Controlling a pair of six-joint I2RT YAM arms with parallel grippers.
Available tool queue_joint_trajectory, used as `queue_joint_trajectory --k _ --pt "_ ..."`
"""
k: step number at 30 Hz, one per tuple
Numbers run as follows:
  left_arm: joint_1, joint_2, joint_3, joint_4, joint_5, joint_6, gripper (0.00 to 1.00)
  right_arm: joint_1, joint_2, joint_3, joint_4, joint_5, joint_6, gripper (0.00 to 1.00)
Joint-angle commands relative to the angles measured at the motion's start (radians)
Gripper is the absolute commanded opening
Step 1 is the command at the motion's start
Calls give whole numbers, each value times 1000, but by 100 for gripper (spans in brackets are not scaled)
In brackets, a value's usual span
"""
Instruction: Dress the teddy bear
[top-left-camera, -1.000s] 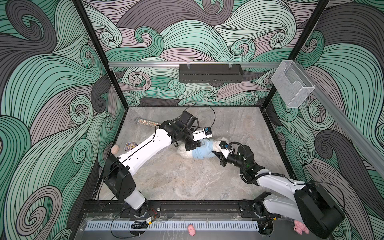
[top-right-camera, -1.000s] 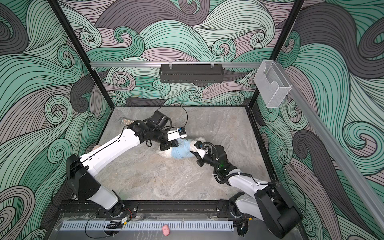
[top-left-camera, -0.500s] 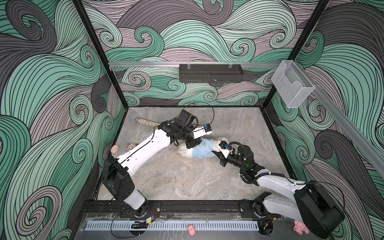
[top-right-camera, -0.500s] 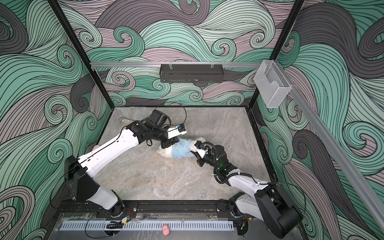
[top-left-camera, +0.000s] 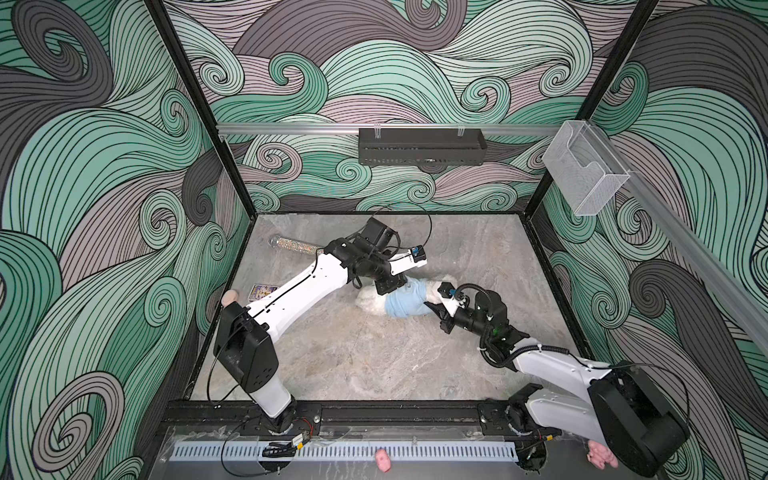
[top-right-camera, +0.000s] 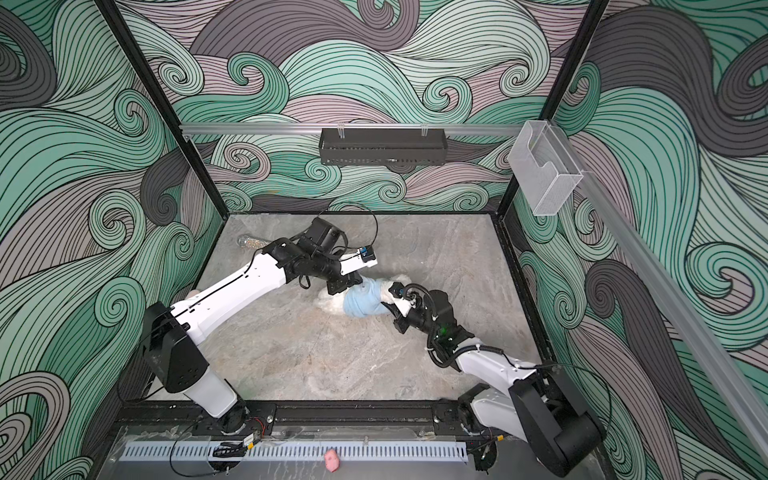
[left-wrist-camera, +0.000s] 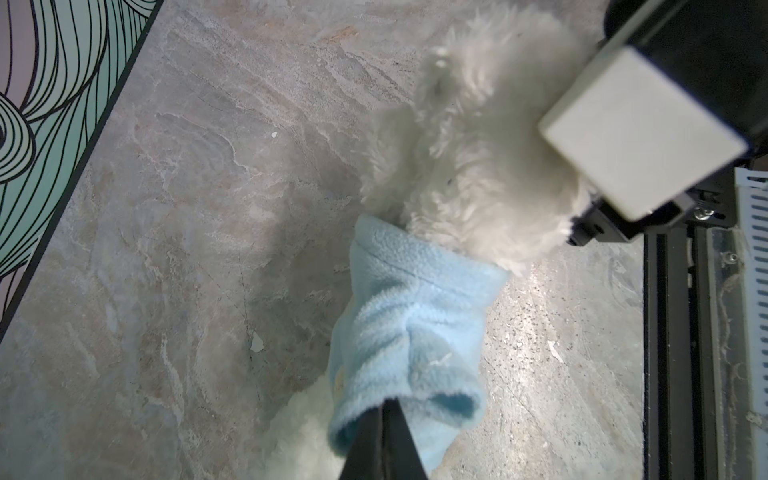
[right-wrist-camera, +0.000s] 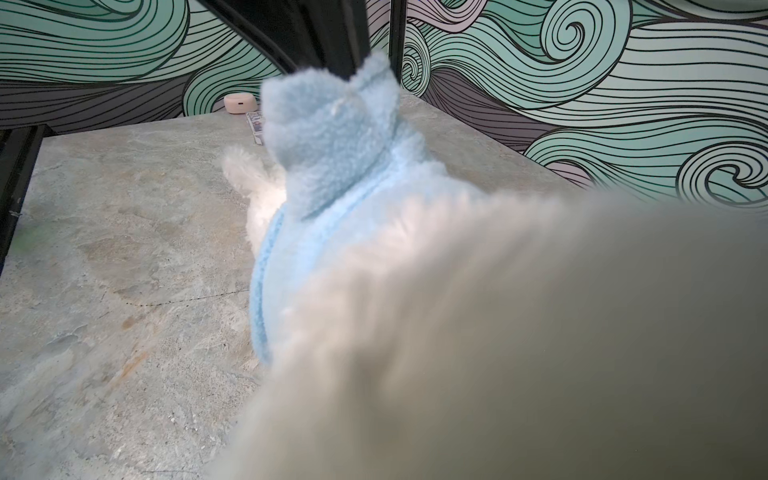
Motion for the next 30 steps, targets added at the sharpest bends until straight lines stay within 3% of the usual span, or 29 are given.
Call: queue_joint_trajectory --k 1,8,16,24,30 --pt "0 10 33 44 73 -45 10 10 -22 -3 50 -9 -21 0" --pt "1 38 50 55 78 -93 15 12 -28 -3 45 -7 -23 0" --pt "0 77 93 -106 43 -16 25 12 -29 -3 44 -3 -24 0" --pt "-1 106 175 -361 100 117 32 11 -24 -2 45 -3 -27 0" --pt "-3 127 205 -393 73 148 36 12 -20 2 46 -4 -26 0"
